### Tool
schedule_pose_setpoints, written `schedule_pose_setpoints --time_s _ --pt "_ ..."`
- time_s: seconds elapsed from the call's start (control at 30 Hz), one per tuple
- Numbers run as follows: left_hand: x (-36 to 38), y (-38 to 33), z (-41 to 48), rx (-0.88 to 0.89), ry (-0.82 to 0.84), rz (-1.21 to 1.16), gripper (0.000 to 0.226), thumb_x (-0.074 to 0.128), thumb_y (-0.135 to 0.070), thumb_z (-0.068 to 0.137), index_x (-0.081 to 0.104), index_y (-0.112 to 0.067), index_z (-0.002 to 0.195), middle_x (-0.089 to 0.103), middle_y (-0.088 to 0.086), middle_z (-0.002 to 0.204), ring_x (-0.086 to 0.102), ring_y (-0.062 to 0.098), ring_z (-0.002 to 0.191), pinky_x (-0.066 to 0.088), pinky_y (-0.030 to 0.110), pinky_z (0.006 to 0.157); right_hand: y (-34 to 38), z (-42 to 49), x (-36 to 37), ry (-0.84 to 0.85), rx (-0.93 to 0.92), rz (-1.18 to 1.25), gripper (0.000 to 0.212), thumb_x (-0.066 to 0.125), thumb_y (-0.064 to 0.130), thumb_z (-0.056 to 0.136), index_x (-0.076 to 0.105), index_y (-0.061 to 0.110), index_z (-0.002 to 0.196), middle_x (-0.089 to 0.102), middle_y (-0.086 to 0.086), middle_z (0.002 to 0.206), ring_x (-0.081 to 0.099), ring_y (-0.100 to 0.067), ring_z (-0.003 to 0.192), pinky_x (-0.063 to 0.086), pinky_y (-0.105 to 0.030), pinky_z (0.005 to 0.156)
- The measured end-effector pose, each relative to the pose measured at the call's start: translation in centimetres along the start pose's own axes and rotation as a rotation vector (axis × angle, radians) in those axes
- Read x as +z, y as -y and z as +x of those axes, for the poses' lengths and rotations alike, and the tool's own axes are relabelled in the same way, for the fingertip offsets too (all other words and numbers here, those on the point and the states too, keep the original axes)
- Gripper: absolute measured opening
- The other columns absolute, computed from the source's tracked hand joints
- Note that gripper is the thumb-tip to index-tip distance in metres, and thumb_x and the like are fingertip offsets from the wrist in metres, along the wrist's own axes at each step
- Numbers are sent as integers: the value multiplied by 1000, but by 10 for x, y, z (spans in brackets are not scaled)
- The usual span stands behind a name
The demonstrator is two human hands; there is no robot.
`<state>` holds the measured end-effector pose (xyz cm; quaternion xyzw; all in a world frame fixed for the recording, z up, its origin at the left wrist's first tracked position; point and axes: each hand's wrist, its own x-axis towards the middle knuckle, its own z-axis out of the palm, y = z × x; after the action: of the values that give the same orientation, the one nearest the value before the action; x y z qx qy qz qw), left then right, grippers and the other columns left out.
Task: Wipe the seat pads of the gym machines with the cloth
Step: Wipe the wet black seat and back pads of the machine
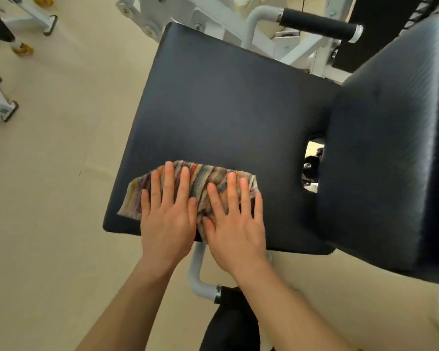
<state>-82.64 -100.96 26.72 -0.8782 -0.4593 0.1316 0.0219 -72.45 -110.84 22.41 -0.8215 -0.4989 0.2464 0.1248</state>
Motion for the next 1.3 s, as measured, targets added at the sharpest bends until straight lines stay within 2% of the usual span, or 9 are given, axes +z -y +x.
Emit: schedule_pose_setpoints --time_s 0.07,0.13,0.33,0.57,0.77,0.93,1.1,1.23,1.3 --pt "4 5 -6 17 21 11 60 16 -45 106 6 -24 162 1 7 170 0 30 156 12 54 125 -11 -6 2 -1 -46 -19 68 13 65 99 3 38 160 -7 -8 170 -9 -29 157 0 -58 124" --pt "1 4 17 50 -6 17 60 13 -46 106 5 -25 162 0 7 170 0 32 156 10 54 124 -24 12 -7 -14 -61 -42 67 13 69 98 -2 43 158 -12 -4 170 -12 -25 157 -4 -57 124" --pt "-17 -16 97 117 -1 -21 61 14 -47 106 -4 -27 161 -13 4 169 -12 30 155 0 51 125 -14 66 -31 -41 139 1 65 11 62 102 -13 38 158 -24 -4 167 -21 -27 154 -13 -55 123" --pt "10 17 22 188 -110 -3 60 15 -48 107 4 -25 161 -2 8 170 -1 31 156 6 49 125 27 2 -2 -35 166 17 65 15 57 104 -12 35 159 -24 -5 167 -20 -29 155 -13 -56 122" --pt "16 60 -22 170 -164 -18 59 18 -47 106 9 -28 161 1 5 170 0 30 156 6 47 125 74 -37 24 -62 150 52 63 19 56 105 -6 38 160 -21 -5 168 -17 -30 155 -14 -59 120" --pt "13 84 -35 121 -176 -80 62 26 -47 105 13 -23 161 4 8 170 1 29 156 10 46 126 96 -46 30 -62 114 31 61 17 55 105 -8 41 159 -20 -5 169 -15 -31 156 -16 -61 117" --pt "5 105 -40 3 -169 -286 60 36 -42 105 22 -21 159 12 8 169 14 30 155 31 52 118 124 -47 32 -47 85 20 58 18 52 107 -5 43 159 -17 -3 169 -14 -30 156 -16 -61 117" --pt "7 129 -34 0 -170 -465 54 42 -34 103 32 -19 154 37 10 157 46 34 137 45 51 106 148 -43 30 -32 56 0 57 19 51 107 -4 43 159 -16 -3 170 -12 -30 156 -14 -61 119" --pt "5 140 -30 13 -156 -570 53 43 -31 103 35 -20 154 47 6 152 51 31 133 45 46 106 156 -39 29 -15 55 -15 58 20 51 107 -4 43 159 -15 -3 170 -12 -30 156 -14 -61 119"
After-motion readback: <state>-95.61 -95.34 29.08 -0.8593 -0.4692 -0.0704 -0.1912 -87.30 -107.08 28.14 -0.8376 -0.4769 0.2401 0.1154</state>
